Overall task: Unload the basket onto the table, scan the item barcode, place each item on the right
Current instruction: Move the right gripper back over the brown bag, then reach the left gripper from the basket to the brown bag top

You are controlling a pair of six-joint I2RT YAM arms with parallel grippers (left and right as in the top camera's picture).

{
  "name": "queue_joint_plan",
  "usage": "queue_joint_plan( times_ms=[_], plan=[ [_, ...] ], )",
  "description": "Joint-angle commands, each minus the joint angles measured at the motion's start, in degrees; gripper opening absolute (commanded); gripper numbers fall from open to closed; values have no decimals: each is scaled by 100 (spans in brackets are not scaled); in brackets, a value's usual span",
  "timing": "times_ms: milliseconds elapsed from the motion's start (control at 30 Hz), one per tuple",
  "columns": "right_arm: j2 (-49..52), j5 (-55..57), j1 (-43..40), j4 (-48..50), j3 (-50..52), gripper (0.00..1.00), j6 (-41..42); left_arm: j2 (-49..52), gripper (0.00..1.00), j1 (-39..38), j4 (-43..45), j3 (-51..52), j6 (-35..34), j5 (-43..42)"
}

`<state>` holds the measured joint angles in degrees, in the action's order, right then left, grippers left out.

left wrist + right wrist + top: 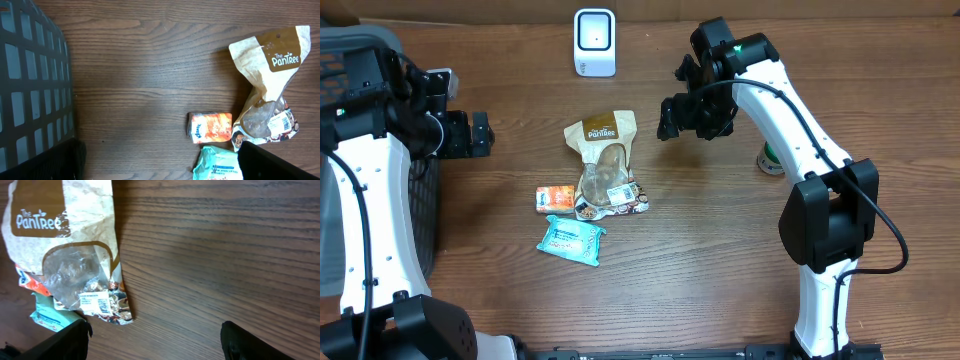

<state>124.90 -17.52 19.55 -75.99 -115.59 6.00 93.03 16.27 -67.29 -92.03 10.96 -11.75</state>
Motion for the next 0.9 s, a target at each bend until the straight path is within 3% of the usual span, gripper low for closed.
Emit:
queue_joint_plan(
  times_ms=[0, 133, 400, 500, 533, 567, 700, 767, 867],
  plan=[
    [39, 138, 31, -2, 15, 82, 2, 44, 100, 20, 22, -103, 107, 15],
    [39, 79, 31, -20, 15, 82, 4, 44, 100, 22, 181, -103, -20, -151],
    [39, 74, 33, -20, 15, 82, 4, 44, 99, 13, 33, -103, -1366, -1121],
    [39, 70, 33, -11, 15, 82, 37, 70, 98, -44, 120, -101, -1346, -1703],
    [39, 72, 33, 7, 15, 82, 85, 87, 84, -76, 136, -101, -1351, -1766],
    [39, 72, 33, 28, 15, 82, 136, 125, 60, -153, 153, -101, -1355, -1794],
    [39, 70, 33, 92, 15, 82, 153, 367, 20, -643, 157, -98, -1377, -1790],
    [39, 70, 31, 85, 15, 82, 153, 531, 4, -955, 192, -98, -1377, -1779],
    [39, 72, 31, 72, 15, 82, 153, 817, 4, -1416, 356, -98, -1429, -1766]
  ],
)
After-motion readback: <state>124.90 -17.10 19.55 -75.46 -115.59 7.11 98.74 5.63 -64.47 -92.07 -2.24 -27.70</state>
